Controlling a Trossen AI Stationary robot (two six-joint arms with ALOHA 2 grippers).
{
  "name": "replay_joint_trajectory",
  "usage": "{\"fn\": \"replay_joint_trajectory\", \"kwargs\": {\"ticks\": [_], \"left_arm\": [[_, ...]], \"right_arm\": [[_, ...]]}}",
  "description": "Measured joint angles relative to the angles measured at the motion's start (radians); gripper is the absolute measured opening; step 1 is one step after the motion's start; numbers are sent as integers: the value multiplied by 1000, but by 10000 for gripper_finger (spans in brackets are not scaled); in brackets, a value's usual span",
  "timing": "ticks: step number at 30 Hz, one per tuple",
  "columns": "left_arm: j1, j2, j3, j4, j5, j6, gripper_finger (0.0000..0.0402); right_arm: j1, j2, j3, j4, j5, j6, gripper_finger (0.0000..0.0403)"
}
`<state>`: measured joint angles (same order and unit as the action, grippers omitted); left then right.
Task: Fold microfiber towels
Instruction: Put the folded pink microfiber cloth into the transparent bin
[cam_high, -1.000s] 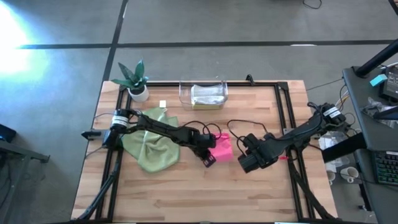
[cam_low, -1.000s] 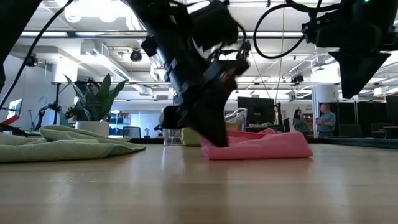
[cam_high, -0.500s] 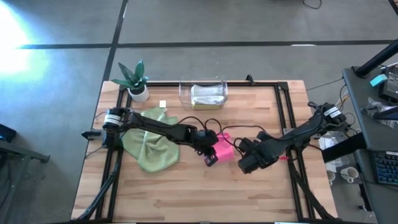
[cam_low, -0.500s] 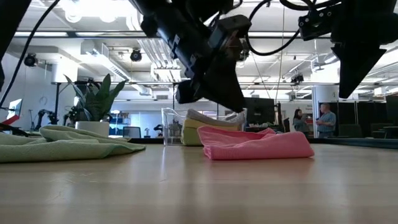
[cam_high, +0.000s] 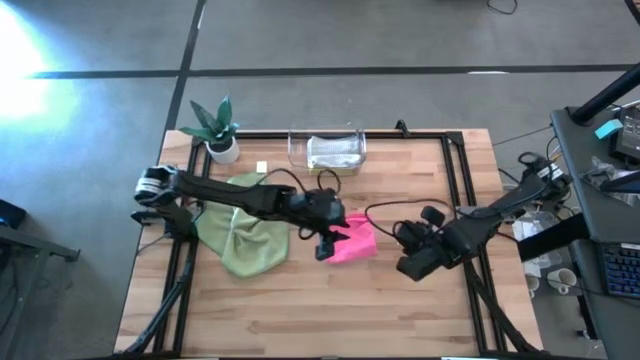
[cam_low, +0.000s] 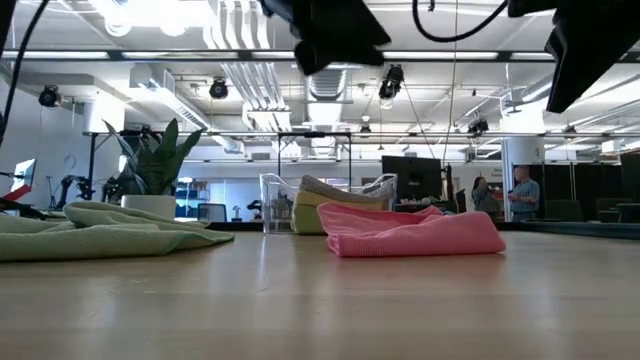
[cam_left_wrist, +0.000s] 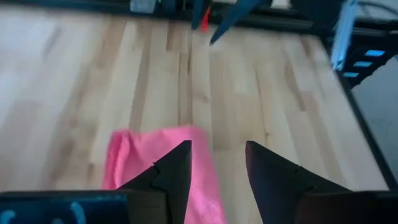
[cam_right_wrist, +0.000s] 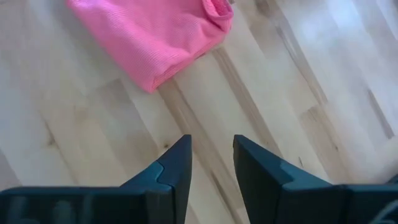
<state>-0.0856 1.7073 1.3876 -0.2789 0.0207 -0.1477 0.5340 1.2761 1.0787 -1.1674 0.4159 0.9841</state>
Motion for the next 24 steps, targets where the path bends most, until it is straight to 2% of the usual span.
{"fn": "replay_joint_trajectory", "kwargs": {"ticks": [4, 9, 13, 16, 19, 24], "left_arm": [[-9, -70, 0, -40, -17, 32, 137], [-47, -140, -1, -153, -139, 86, 137], [-96, -148, -5, -265, -245, 134, 137], [-125, -130, -11, -308, -267, 135, 137], [-147, -98, -46, -303, -267, 131, 137], [-171, -61, -127, -179, -269, 128, 137]], "right_arm": [[17, -32, -8, 0, 5, -35, 109], [20, -32, -14, 3, 6, -119, 109], [20, -28, -21, 38, 41, -196, 119], [15, -28, -28, 93, 60, -275, 131], [0, -28, -47, 169, 58, -352, 144], [-17, -28, -103, 304, 57, -464, 162]]}}
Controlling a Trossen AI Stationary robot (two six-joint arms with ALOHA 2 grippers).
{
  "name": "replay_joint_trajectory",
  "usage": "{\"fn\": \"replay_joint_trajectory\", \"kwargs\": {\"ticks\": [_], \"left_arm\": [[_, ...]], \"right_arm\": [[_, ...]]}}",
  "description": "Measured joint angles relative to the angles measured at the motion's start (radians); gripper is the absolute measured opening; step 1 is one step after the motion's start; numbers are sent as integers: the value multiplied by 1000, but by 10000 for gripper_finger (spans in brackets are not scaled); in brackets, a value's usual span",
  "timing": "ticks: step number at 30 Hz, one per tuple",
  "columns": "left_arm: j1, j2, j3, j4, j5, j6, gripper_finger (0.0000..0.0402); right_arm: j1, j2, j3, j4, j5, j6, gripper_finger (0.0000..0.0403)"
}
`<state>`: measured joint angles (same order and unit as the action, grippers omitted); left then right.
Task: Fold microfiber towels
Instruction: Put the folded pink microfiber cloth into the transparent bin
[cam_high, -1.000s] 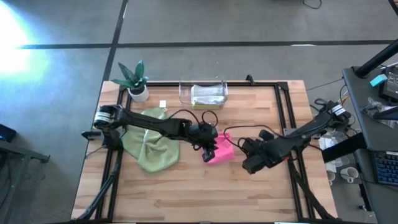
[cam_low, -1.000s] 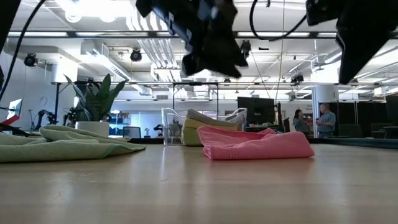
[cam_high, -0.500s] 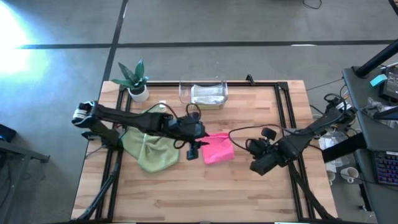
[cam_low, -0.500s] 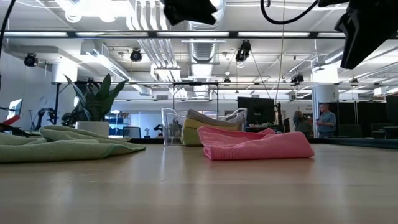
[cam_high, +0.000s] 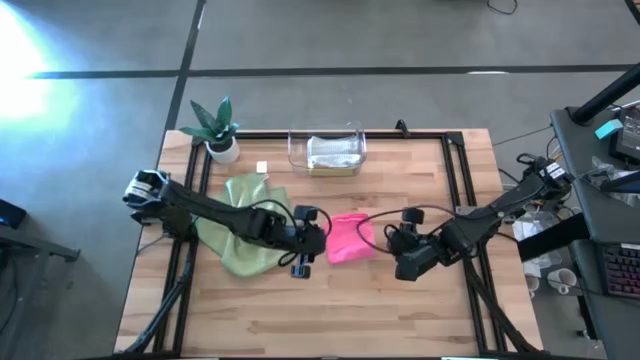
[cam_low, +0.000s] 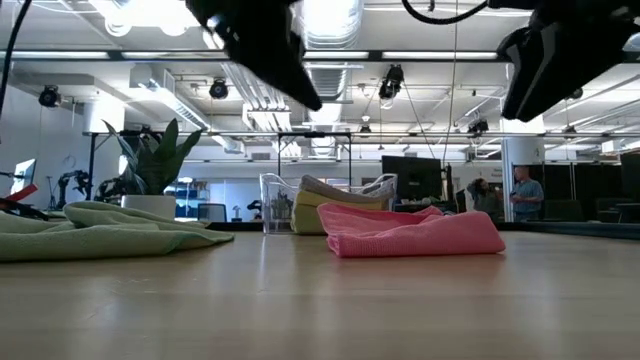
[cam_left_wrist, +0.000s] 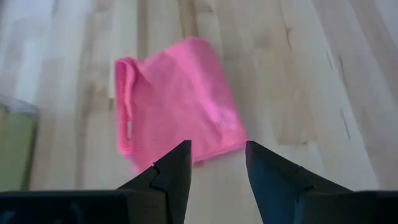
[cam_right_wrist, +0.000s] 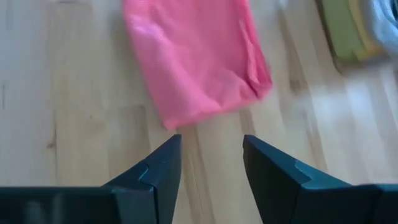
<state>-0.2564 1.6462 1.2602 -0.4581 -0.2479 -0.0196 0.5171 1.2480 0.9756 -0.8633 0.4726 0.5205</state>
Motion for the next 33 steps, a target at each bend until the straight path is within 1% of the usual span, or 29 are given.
{"fn": "replay_joint_trajectory", "kwargs": {"ticks": [3, 5, 9, 12, 17, 20, 24, 29, 33], "left_arm": [[-2, 31, -44, 94, -1, 1, 137], [2, 57, -55, 155, -2, 1, 137], [21, 118, -57, 232, -22, 1, 137], [30, 161, -58, 263, -24, 0, 137], [43, 209, -58, 303, -30, 1, 137], [59, 233, -58, 310, -75, 0, 137], [86, 259, -58, 318, -161, 1, 137], [133, 278, -58, 319, -171, 0, 137], [168, 278, -65, 319, -171, 0, 137]], "right_arm": [[1, 1, -45, 145, -3, -131, 164], [-9, 3, -68, 228, -10, -182, 162], [-61, 20, -101, 370, -14, -174, 149], [-104, 36, -116, 442, -66, -172, 125], [-169, 79, -120, 459, -146, -172, 57], [-196, 109, -120, 460, -185, -157, 17], [-210, 151, -120, 463, -194, -120, 11], [-212, 210, -120, 498, -229, -111, 9], [-215, 266, -120, 494, -238, -74, 9]]}}
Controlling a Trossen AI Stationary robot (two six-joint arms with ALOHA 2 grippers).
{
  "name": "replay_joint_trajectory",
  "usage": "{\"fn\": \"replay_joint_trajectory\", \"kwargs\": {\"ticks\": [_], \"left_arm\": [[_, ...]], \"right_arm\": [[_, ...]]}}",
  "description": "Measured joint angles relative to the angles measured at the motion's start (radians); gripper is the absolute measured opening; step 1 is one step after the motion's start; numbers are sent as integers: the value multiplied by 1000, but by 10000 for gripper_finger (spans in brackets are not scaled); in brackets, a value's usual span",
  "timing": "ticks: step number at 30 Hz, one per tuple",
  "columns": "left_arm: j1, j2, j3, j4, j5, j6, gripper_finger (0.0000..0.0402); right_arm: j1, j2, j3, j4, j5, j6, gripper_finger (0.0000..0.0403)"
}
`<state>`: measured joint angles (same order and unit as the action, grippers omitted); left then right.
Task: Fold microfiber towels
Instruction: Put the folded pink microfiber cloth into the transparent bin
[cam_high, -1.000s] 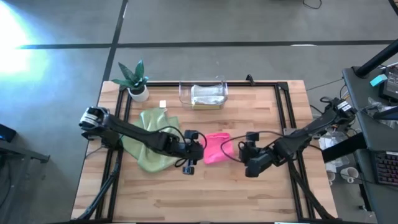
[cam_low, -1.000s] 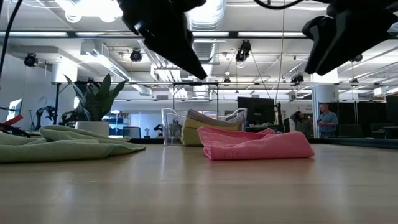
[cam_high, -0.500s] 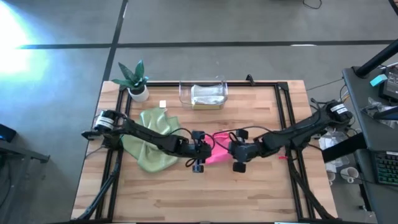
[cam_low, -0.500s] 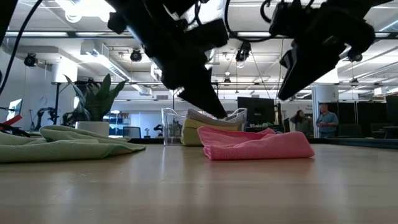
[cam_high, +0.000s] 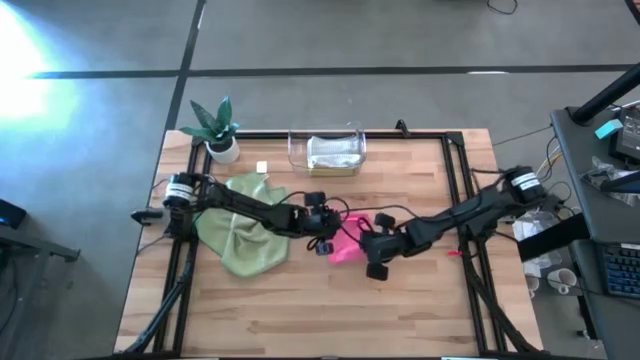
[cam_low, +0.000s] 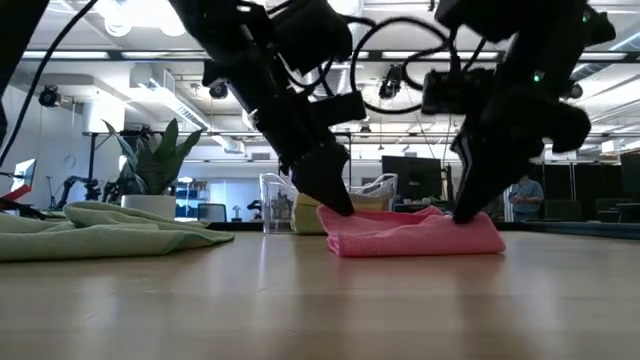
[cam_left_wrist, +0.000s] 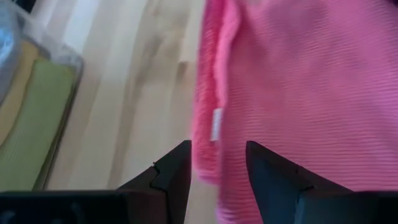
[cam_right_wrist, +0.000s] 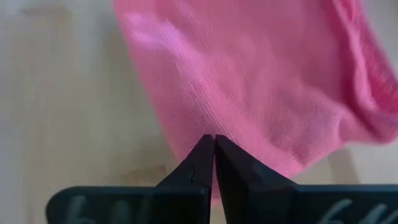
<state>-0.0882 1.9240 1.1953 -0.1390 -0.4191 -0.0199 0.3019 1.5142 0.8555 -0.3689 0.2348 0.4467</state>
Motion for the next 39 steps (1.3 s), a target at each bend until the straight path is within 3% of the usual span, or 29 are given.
{"fn": "replay_joint_trajectory", "kwargs": {"ticks": [6, 12, 21, 29, 36, 39], "left_arm": [[32, 0, -5, -7, 0, 0, 137], [32, -36, -1, -18, 1, 1, 137], [-28, -158, -6, -63, 1, 0, 137], [-158, -156, -4, -47, 3, 1, 137], [-204, -154, -18, -36, 12, 0, 137], [-202, -154, -21, -4, 75, 0, 137]], "right_arm": [[-2, 61, 0, 0, -17, 82, 8], [-9, 66, 1, 1, -98, 131, 8], [-8, -115, 1, -41, -97, 129, 8], [6, -296, 1, -168, -85, 89, 9], [8, -302, -1, -224, -105, -3, 12], [8, -278, -1, -215, -139, -45, 28]]}}
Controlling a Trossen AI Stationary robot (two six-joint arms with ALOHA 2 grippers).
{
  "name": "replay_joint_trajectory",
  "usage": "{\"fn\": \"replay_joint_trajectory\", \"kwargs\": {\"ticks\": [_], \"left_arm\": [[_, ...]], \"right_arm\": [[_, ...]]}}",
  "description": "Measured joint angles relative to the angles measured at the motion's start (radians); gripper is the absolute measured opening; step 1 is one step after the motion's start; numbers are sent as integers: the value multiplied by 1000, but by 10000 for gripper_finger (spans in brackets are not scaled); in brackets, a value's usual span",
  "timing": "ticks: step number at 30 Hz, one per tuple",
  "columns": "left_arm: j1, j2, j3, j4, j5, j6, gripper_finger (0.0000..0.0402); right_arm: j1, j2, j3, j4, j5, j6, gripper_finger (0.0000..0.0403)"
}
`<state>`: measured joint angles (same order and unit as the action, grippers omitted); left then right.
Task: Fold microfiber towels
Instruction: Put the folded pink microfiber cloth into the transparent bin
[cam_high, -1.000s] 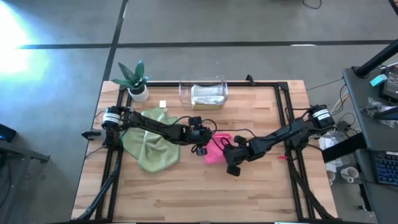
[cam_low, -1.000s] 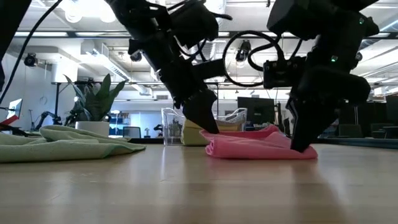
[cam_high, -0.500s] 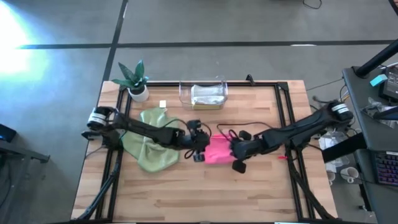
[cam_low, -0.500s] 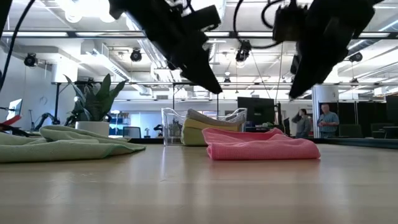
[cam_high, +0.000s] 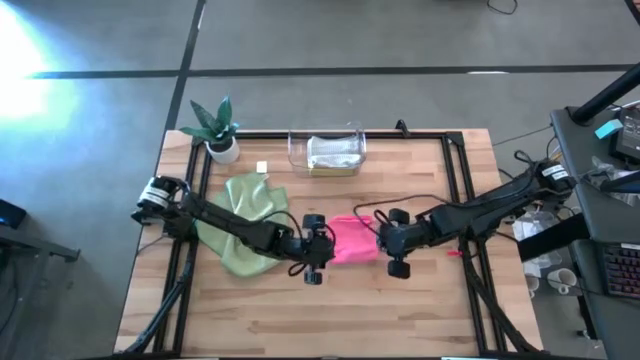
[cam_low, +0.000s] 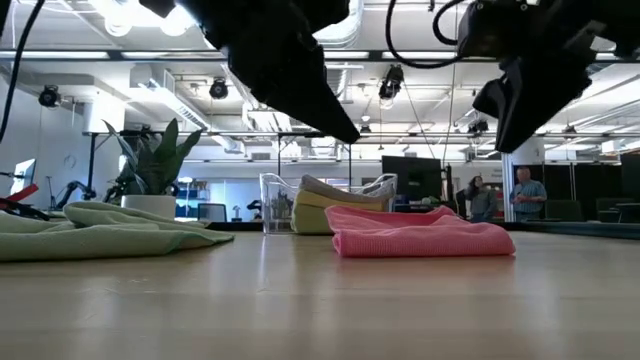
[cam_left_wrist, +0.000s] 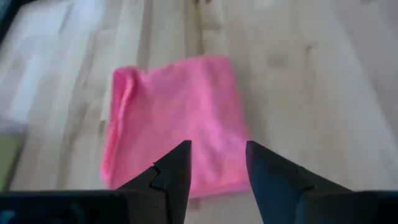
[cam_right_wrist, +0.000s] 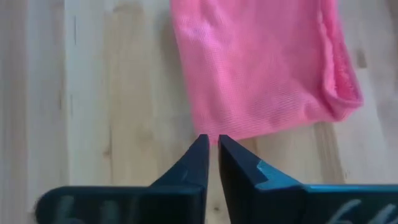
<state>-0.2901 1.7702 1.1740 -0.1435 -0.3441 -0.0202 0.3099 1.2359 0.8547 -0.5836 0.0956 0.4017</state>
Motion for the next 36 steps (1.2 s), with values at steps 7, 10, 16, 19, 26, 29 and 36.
{"fn": "replay_joint_trajectory", "kwargs": {"ticks": [7, 10, 16, 19, 26, 29, 36], "left_arm": [[-1, 87, 11, 34, 76, 0, 137], [-2, 117, 25, 40, 67, 1, 137], [-3, 150, 15, 28, 39, 1, 137], [-3, 172, 16, 36, 37, 2, 137], [-5, 236, 23, 54, 30, 11, 137], [-4, 253, 25, 72, 24, 9, 137], [-4, 276, 27, 100, -1, 0, 137]], "right_arm": [[0, 102, 0, 9, -1, -50, 97], [9, 151, 0, 46, 0, -115, 125], [20, 234, 0, 158, 0, -224, 172], [19, 261, 0, 160, 2, -238, 189], [19, 317, 0, 174, 13, -238, 211], [19, 348, 3, 173, 20, -238, 216], [18, 386, 5, 172, 29, -126, 210]]}}
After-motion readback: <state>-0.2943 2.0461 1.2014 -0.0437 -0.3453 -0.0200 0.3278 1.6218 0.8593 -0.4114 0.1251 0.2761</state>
